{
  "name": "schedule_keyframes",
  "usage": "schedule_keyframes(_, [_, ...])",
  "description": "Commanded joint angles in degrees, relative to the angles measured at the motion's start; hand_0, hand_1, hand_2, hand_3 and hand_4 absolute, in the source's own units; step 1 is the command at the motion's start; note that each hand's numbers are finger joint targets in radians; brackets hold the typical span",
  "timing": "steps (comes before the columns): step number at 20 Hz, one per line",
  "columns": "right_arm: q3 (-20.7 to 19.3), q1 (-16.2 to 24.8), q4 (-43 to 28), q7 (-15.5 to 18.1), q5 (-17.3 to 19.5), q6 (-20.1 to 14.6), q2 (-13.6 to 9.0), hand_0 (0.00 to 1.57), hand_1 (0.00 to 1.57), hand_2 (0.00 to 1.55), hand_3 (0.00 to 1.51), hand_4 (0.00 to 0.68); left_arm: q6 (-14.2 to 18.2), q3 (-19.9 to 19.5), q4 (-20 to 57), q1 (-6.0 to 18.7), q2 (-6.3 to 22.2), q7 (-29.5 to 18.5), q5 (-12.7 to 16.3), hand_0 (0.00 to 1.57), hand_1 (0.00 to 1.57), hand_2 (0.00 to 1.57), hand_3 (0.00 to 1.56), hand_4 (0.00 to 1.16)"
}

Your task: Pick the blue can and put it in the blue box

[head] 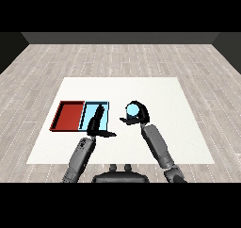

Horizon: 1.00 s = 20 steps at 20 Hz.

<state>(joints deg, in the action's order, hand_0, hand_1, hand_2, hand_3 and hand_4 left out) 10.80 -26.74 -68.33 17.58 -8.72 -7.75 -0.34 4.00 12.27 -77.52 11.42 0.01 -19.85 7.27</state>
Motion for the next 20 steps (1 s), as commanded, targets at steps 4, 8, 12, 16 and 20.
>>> schedule_keyframes(4, [-0.7,-0.4,-2.1,-1.9,1.3,1.6,-0.1,1.42,1.42,1.45,1.41,0.661,4.4,4.6,5.5,2.8,0.0,-0.4,1.9,0.0,0.0,0.0,0.0,0.0])
schedule_keyframes(8, [6.9,2.2,-2.3,2.1,-0.6,-4.1,0.3,1.41,1.41,1.45,1.42,0.663,8.7,8.7,6.2,5.7,0.0,1.4,3.8,0.0,0.0,0.0,0.0,0.0])
schedule_keyframes(12, [8.4,-3.7,0.0,0.5,-5.3,-6.9,0.3,1.4,1.4,1.44,1.4,0.668,10.3,10.8,13.2,11.8,0.0,-0.5,8.5,0.0,0.0,0.0,0.0,0.0])
schedule_keyframes(16, [6.8,-4.6,3.6,2.4,-3.2,-3.9,0.3,1.4,1.4,1.44,1.4,0.679,11.8,12.9,20.4,13.1,0.0,-5.9,10.9,0.0,0.0,0.0,0.0,0.0])
schedule_keyframes(20, [7.1,2.3,-5.3,-0.4,-1.4,-1.8,0.3,1.39,1.39,1.45,1.42,0.681,10.7,13.3,15.0,8.2,0.0,-4.5,9.2,0.0,0.0,0.0,0.0,0.0])
